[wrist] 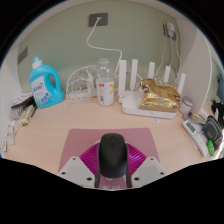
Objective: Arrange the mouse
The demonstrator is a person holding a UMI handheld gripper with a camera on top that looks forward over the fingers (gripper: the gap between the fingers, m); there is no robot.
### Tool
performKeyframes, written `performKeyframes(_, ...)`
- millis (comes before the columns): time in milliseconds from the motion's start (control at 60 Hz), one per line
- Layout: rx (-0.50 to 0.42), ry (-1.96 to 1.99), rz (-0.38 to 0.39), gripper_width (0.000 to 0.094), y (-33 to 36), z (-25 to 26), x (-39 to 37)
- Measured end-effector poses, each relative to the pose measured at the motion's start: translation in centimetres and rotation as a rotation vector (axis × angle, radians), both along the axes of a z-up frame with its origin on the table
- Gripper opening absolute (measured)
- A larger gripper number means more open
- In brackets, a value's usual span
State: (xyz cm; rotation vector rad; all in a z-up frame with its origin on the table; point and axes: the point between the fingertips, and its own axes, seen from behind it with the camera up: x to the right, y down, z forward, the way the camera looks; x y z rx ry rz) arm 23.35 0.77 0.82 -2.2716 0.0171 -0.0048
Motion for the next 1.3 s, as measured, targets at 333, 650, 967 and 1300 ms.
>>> performKeyframes(333, 0.01, -0.031, 0.019, 0.0814, -2.0, 1.0, 0.7)
performKeyframes(650, 0.124, -0.1, 0.011, 0.0851, -11.7, 12.2, -0.2)
performKeyframes(967, 0.171, -0.126, -0.013, 0.0847, -19.8, 18.3, -0.5)
performKeyframes(1300, 0.17, -0.109, -0.016, 0.0848, -22.0, 19.6, -0.8)
